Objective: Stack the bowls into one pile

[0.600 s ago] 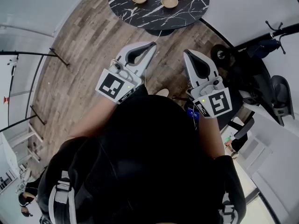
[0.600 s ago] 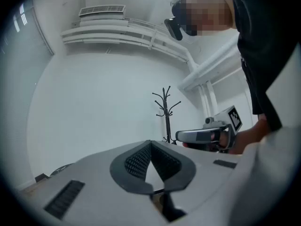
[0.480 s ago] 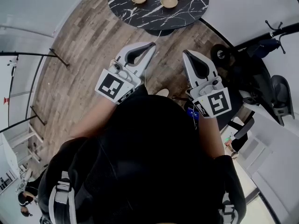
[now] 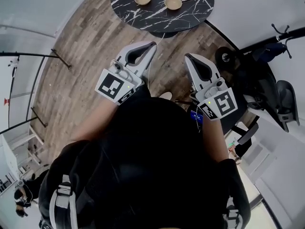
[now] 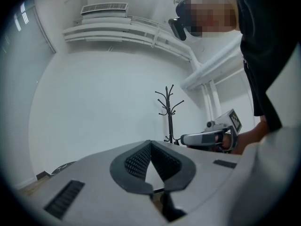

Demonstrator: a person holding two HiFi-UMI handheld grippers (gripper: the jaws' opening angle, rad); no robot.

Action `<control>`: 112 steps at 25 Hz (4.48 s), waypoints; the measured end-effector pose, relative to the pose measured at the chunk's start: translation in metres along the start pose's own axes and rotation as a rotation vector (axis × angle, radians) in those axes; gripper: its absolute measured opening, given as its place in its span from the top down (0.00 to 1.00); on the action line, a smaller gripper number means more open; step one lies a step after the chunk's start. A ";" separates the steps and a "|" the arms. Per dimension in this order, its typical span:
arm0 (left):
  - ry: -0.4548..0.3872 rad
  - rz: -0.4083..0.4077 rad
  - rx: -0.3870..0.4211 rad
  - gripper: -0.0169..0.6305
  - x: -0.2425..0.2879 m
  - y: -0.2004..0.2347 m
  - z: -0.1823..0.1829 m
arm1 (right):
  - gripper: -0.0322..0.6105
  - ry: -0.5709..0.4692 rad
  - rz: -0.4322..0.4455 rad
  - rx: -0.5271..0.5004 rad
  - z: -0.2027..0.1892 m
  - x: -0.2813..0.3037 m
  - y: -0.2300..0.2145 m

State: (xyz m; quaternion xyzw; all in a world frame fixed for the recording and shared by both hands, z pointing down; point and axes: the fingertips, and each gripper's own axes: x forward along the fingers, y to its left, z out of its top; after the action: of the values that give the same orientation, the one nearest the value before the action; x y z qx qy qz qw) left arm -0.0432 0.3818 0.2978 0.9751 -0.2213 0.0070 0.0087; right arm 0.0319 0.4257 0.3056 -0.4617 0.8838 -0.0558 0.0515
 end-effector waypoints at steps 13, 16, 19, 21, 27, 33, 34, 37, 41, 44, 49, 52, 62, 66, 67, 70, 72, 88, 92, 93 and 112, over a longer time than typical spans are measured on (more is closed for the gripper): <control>0.013 0.036 0.009 0.97 0.005 0.040 0.000 | 0.96 0.043 0.007 0.022 -0.008 0.036 -0.023; 0.016 0.032 0.000 0.97 0.009 0.060 -0.006 | 0.96 0.068 0.006 0.017 -0.011 0.054 -0.031; 0.007 0.012 -0.006 0.97 0.018 0.086 -0.010 | 0.96 0.090 -0.010 0.006 -0.015 0.078 -0.044; 0.001 -0.008 -0.005 0.97 0.026 0.107 -0.010 | 0.96 0.102 -0.022 0.005 -0.015 0.098 -0.053; -0.004 -0.043 -0.020 0.97 0.048 0.183 -0.009 | 0.96 0.165 -0.031 -0.021 -0.022 0.172 -0.076; -0.001 -0.067 -0.031 0.97 0.065 0.262 -0.007 | 0.96 0.217 -0.038 -0.021 -0.028 0.253 -0.101; -0.002 -0.069 -0.033 0.97 0.066 0.274 -0.007 | 0.96 0.229 -0.040 -0.027 -0.030 0.265 -0.103; -0.003 -0.085 -0.047 0.97 0.070 0.308 -0.007 | 0.96 0.284 -0.060 -0.073 -0.037 0.300 -0.113; -0.016 -0.145 -0.081 0.97 0.073 0.345 -0.008 | 0.96 0.344 -0.107 -0.108 -0.042 0.340 -0.124; -0.005 -0.176 -0.080 0.97 0.074 0.371 -0.012 | 0.96 0.366 -0.136 -0.105 -0.048 0.366 -0.132; 0.005 -0.214 -0.067 0.97 0.082 0.405 -0.024 | 0.96 0.410 -0.181 -0.100 -0.058 0.393 -0.143; -0.017 -0.211 -0.094 0.97 0.083 0.417 -0.025 | 0.96 0.455 -0.196 -0.074 -0.073 0.403 -0.148; 0.000 -0.192 -0.038 0.97 0.098 0.431 -0.042 | 0.96 0.437 -0.201 -0.045 -0.080 0.435 -0.191; -0.027 -0.156 -0.028 0.97 0.108 0.434 -0.043 | 0.96 0.474 -0.173 -0.070 -0.095 0.447 -0.214; -0.034 -0.146 -0.025 0.97 0.111 0.434 -0.043 | 0.96 0.482 -0.166 -0.069 -0.100 0.450 -0.220; -0.037 -0.124 -0.027 0.97 0.124 0.436 -0.045 | 0.96 0.516 -0.143 -0.064 -0.118 0.460 -0.240; -0.034 -0.110 -0.030 0.97 0.135 0.441 -0.046 | 0.96 0.556 -0.129 -0.074 -0.135 0.468 -0.253; 0.014 -0.017 -0.024 0.97 0.179 0.468 -0.069 | 0.95 0.907 -0.106 0.035 -0.288 0.481 -0.322; 0.012 -0.014 -0.021 0.97 0.188 0.473 -0.075 | 0.94 0.982 -0.118 0.070 -0.319 0.475 -0.330; 0.011 -0.013 -0.023 0.97 0.190 0.474 -0.076 | 0.93 1.000 -0.123 0.081 -0.327 0.473 -0.332; 0.039 0.067 -0.032 0.97 0.191 0.494 -0.077 | 0.77 1.215 -0.179 0.161 -0.401 0.471 -0.359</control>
State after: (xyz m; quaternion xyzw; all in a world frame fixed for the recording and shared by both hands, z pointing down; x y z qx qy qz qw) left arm -0.0853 -0.1449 0.3853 0.9666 -0.2536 0.0224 0.0285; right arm -0.0020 -0.1446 0.7361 -0.4146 0.7059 -0.3792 -0.4313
